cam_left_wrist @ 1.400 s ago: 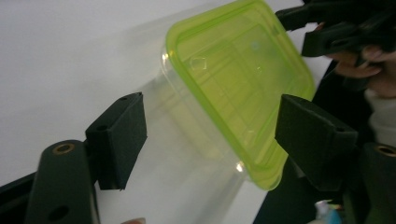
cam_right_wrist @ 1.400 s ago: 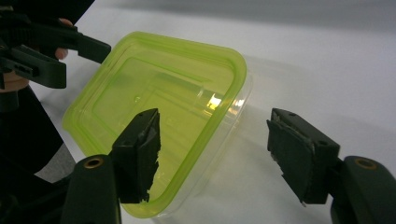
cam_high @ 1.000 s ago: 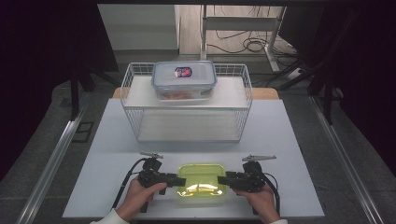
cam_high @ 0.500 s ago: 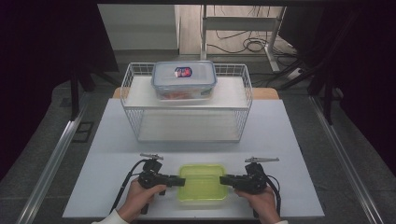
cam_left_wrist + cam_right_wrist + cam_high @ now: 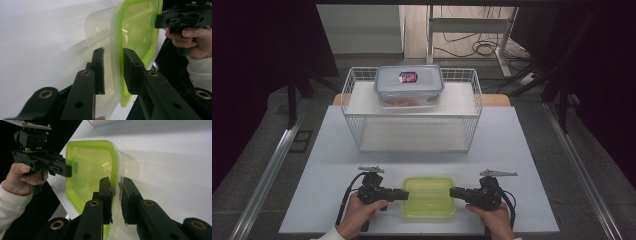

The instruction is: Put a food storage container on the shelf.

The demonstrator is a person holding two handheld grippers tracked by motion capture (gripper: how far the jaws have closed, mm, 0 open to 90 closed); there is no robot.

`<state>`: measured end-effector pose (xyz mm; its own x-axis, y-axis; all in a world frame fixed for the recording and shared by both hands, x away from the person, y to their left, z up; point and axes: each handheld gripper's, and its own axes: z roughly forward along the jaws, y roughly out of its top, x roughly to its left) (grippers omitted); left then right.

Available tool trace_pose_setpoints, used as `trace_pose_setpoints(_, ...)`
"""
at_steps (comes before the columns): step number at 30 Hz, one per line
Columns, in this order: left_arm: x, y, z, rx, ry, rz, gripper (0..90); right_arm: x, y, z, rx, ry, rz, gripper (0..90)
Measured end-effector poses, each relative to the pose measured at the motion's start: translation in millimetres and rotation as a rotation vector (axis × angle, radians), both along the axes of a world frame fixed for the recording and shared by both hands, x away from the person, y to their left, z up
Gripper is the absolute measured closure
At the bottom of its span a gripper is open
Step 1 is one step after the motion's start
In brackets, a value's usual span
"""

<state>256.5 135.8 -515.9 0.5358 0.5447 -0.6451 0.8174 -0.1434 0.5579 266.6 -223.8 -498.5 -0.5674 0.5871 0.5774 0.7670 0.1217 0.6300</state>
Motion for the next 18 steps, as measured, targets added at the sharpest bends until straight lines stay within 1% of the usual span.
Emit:
trace_pose_setpoints(1, 0.0, 0.3, 0.6, 0.005, -0.004, 0.0, 75.2, -0.3, 0.8, -0.1, -0.013, -0.014, 0.003, 80.0)
trace_pose_setpoints(4, -1.0, -0.1, 1.4, 0.015, -0.014, 0.0, 75.4, -1.2, 2.4, 0.6, -0.023, -0.029, 0.004, 80.2)
trace_pose_setpoints(5, -1.5, -0.4, 2.0, 0.022, -0.02, -0.003, 75.4, -1.4, 2.5, 1.0, -0.024, -0.033, 0.004, 80.2)
trace_pose_setpoints(10, -3.3, -0.4, 5.7, 0.025, -0.047, -0.005, 75.5, -2.3, 2.0, 2.1, -0.021, -0.055, 0.009, 80.3)
trace_pose_setpoints(11, -3.8, -0.2, 7.0, 0.027, -0.052, -0.006, 75.5, -2.9, 2.3, 3.1, -0.018, -0.053, 0.009, 80.2)
trace_pose_setpoints(18, -6.2, 0.2, 15.3, 0.034, -0.093, -0.011, 75.4, -4.8, 3.1, 10.2, -0.017, -0.099, 0.016, 80.2)
